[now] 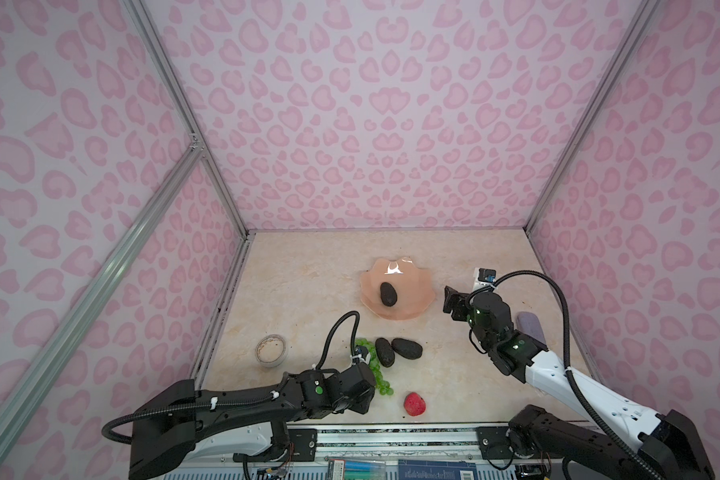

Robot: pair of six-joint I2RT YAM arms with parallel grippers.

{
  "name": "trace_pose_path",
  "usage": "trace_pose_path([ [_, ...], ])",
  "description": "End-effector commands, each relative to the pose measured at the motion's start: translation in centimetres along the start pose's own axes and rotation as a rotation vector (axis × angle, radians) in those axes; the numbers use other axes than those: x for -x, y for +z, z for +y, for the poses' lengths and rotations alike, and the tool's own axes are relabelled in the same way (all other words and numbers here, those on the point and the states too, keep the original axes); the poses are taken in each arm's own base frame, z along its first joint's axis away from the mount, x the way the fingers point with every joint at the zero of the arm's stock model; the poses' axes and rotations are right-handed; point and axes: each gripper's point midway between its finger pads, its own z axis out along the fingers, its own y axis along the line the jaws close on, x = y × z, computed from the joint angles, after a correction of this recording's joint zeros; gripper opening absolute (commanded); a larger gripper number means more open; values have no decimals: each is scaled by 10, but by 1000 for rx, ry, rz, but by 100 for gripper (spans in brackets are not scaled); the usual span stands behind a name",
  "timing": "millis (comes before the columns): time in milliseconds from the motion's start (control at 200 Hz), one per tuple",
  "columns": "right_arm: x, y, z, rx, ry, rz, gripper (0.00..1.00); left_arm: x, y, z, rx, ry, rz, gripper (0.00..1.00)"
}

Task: Place and organize the fake fruits in the fruit bowl
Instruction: 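Grasp the red apple with the left gripper while the right arm withdraws, then carry the red apple with the left gripper and release it in the bowl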

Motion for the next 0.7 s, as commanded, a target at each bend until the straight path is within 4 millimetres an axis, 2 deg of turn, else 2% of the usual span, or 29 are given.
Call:
trace_pose_path([
  [0,1,-2,-10,-33,11,-16,91,7,-23,5,-11,-6,-48,46],
  [125,1,-5,-18,-48,13,-27,91,35,-69,6,-49,10,-208,46],
  [265,1,-8,-26,-59,14,-31,92,94,-129,8,-19,46,-481,48],
  [350,0,-10,-28,-58,6,-23,92,129,-151,4,5,76,-577,49],
  [460,-3,-14,-31,-57,-3,-9,92,171,-154,-4,14,104,-622,50],
  [695,-13,-23,-29,-7,-22,21,94,258,-128,-10,-19,120,-653,49],
])
